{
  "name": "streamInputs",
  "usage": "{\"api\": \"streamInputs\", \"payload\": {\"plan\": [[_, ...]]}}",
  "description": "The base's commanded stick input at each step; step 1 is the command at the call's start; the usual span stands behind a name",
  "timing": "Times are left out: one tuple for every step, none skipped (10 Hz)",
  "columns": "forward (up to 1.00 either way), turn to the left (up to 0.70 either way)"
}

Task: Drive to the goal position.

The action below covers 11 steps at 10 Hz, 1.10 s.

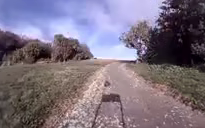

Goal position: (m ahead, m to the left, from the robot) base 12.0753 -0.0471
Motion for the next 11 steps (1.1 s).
{"api": "streamInputs", "payload": {"plan": [[0.7,-0.14],[0.7,-0.14],[0.7,-0.14],[0.7,-0.14],[0.7,-0.14],[0.7,-0.14],[0.7,-0.14],[0.7,-0.14],[0.7,-0.14],[0.7,-0.14],[0.7,-0.14]]}}
